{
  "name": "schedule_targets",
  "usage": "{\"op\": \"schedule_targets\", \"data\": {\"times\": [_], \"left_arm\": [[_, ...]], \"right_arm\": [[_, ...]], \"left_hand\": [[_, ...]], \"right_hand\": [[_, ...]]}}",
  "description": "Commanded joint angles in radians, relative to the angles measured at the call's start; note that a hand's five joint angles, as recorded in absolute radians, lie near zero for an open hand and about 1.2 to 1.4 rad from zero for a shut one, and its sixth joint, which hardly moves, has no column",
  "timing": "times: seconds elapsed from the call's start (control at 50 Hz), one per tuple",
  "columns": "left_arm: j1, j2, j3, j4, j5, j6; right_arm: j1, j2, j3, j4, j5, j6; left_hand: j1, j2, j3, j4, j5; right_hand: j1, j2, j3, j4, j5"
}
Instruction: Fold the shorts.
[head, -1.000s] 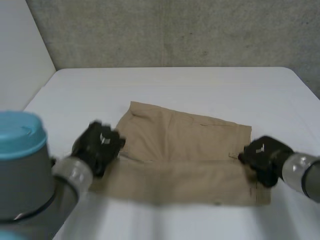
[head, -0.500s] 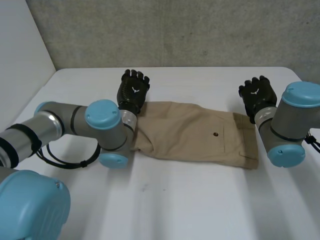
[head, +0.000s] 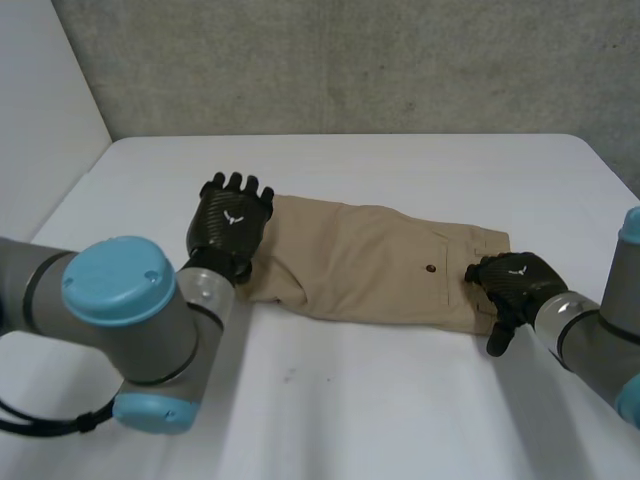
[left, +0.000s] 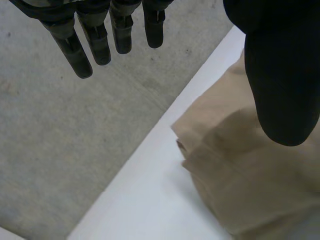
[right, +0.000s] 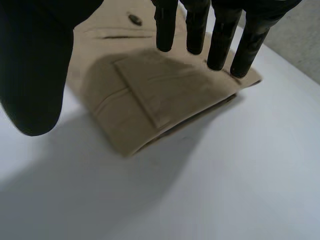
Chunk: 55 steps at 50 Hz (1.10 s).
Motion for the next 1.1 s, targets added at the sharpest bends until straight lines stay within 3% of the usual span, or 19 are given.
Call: {"op": "schedule_targets", "data": {"times": [0.02,0.04,0.06,0.1,0.26,0.42,0.58,0.66,0.74,0.76,0.8,0.82,0.84,0.86,0.9,0.96,0.98,1.06,1.1], "left_arm": [[0.004,0.04,-0.078,-0.004,0.002,-0.112],[0.004,0.04,-0.081,-0.006,0.0,-0.112],[0.004,0.04,-0.084,-0.006,0.0,-0.114],[0.004,0.04,-0.084,-0.006,-0.001,-0.114],[0.007,0.068,-0.091,-0.014,-0.008,-0.115],[0.013,0.151,-0.117,-0.052,-0.003,-0.12],[0.012,0.198,-0.106,-0.07,-0.005,-0.121],[0.01,0.2,-0.091,-0.069,-0.008,-0.12],[0.007,0.197,-0.06,-0.069,-0.009,-0.12],[0.006,0.197,-0.054,-0.069,-0.009,-0.12],[0.004,0.194,-0.031,-0.07,-0.009,-0.124],[0.003,0.192,-0.022,-0.07,-0.009,-0.128],[0.0,0.186,-0.002,-0.073,-0.005,-0.137],[0.0,0.183,0.01,-0.076,-0.002,-0.141],[-0.004,0.171,0.037,-0.086,0.0,-0.152],[-0.017,0.122,0.109,-0.122,0.009,-0.183],[-0.022,0.108,0.129,-0.133,0.014,-0.193],[-0.056,0.056,0.224,-0.204,0.038,-0.261],[-0.076,0.022,0.276,-0.239,0.066,-0.307]], "right_arm": [[-0.01,0.044,0.033,-0.15,-0.005,0.002],[-0.01,0.056,0.03,-0.157,-0.005,0.0],[-0.011,0.07,0.025,-0.168,-0.004,-0.006],[-0.014,0.074,0.019,-0.173,-0.002,-0.009],[-0.111,0.016,0.025,-0.135,0.004,-0.122],[-0.228,-0.088,0.004,-0.061,0.016,-0.535],[0.094,-0.05,-0.165,-0.078,0.012,-0.663],[0.251,0.025,-0.237,-0.101,-0.074,-0.675],[0.387,0.087,-0.254,-0.098,-0.218,-0.692],[0.415,0.125,-0.26,-0.096,-0.258,-0.683],[0.423,0.146,-0.26,-0.095,-0.287,-0.673],[0.423,0.151,-0.26,-0.095,-0.29,-0.664],[0.423,0.145,-0.263,-0.095,-0.278,-0.626],[0.423,0.137,-0.266,-0.093,-0.268,-0.594],[0.424,0.119,-0.274,-0.095,-0.235,-0.503],[0.383,0.075,-0.286,-0.093,-0.192,-0.212],[0.331,0.035,-0.286,-0.092,-0.188,-0.037],[0.212,-0.074,-0.274,-0.089,-0.194,0.358],[0.19,-0.096,-0.274,-0.087,-0.195,0.461]], "left_hand": [[-0.013,-0.028,-0.034,-0.026,-0.043],[-0.013,-0.028,-0.034,-0.026,-0.043],[-0.013,-0.028,-0.034,-0.026,-0.043],[-0.013,-0.028,-0.034,-0.026,-0.043],[-0.013,-0.028,-0.034,-0.026,-0.043],[-0.014,-0.029,-0.035,-0.026,-0.044],[-0.014,-0.029,-0.035,-0.026,-0.044],[-0.014,-0.029,-0.035,-0.026,-0.044],[-0.014,-0.029,-0.035,-0.026,-0.044],[-0.014,-0.029,-0.035,-0.026,-0.044],[-0.013,-0.028,-0.034,-0.026,-0.043],[-0.007,-0.022,-0.028,-0.02,-0.037],[0.025,0.01,0.004,0.012,-0.005],[0.031,0.016,0.01,0.018,0.001],[0.037,0.022,0.016,0.024,0.007],[0.04,0.025,0.019,0.027,0.01],[0.04,0.025,0.019,0.027,0.01],[0.063,0.048,0.042,0.051,0.034],[0.081,0.066,0.06,0.068,0.051]], "right_hand": [[0.367,0.328,0.327,0.328,0.318],[0.484,0.445,0.444,0.445,0.435],[0.834,0.795,0.794,0.795,0.785],[1.164,1.125,1.124,1.125,1.115],[1.165,1.127,1.125,1.127,1.116],[1.165,1.127,1.125,1.127,1.116],[1.165,1.127,1.125,1.127,1.116],[1.165,1.127,1.125,1.127,1.116],[1.165,1.127,1.125,1.127,1.116],[1.135,1.096,1.094,1.096,1.085],[0.728,0.689,0.688,0.689,0.679],[0.528,0.49,0.488,0.49,0.479],[0.105,0.066,0.065,0.066,0.056],[-0.056,-0.095,-0.096,-0.095,-0.106],[-0.056,-0.095,-0.096,-0.095,-0.106],[-0.056,-0.095,-0.096,-0.095,-0.106],[-0.056,-0.095,-0.096,-0.095,-0.106],[-0.056,-0.095,-0.096,-0.095,-0.106],[-0.056,-0.095,-0.096,-0.095,-0.106]]}}
